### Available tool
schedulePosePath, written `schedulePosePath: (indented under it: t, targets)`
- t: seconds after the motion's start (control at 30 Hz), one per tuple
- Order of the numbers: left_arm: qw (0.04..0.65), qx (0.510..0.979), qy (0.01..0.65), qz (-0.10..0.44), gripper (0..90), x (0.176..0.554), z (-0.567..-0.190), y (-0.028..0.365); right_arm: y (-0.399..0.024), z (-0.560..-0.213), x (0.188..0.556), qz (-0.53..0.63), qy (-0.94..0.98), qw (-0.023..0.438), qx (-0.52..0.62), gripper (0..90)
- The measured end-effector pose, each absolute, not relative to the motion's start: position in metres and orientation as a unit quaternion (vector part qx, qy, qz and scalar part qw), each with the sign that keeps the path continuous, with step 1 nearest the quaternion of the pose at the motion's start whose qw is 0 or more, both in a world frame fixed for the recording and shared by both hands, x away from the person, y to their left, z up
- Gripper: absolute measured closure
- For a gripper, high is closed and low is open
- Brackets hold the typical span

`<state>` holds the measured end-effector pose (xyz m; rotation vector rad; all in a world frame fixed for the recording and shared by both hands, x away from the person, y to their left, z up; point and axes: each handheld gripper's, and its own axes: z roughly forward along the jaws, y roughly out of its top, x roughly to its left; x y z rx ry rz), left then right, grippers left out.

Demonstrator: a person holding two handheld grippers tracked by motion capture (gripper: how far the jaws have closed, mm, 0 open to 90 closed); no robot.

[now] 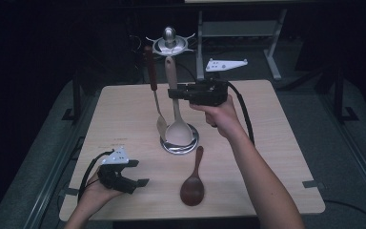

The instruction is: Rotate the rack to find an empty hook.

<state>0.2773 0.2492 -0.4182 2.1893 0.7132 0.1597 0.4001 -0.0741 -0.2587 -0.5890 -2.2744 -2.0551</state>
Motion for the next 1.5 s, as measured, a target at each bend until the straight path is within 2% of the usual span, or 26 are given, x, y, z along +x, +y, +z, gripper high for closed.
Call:
schedulePosePath:
  t: [0.23, 0.5, 0.87, 1.27, 1.4, 1.5]
  targets:
    - [0.405, 0.867, 0.283, 0.063, 17.9, 0.277, -0.419, 0.248, -0.072, -0.256, 0.402, -0.654, -0.727, 0.006, -0.208, 68.6]
    - [0.403, 0.868, 0.282, 0.061, 17.9, 0.277, -0.419, 0.248, -0.076, -0.258, 0.403, -0.665, -0.710, 0.030, -0.230, 63.7]
    - [0.399, 0.871, 0.279, 0.062, 17.9, 0.278, -0.421, 0.248, -0.078, -0.249, 0.396, -0.661, -0.714, -0.004, -0.229, 59.0]
    - [0.416, 0.862, 0.282, 0.065, 20.6, 0.281, -0.414, 0.251, -0.089, -0.252, 0.370, -0.626, -0.746, -0.083, -0.212, 37.4]
    - [0.418, 0.862, 0.279, 0.062, 24.4, 0.281, -0.411, 0.251, -0.095, -0.262, 0.363, -0.608, -0.756, -0.104, -0.219, 32.3]
    - [0.416, 0.863, 0.279, 0.059, 32.8, 0.280, -0.404, 0.253, -0.102, -0.274, 0.358, -0.597, -0.761, -0.115, -0.228, 28.4]
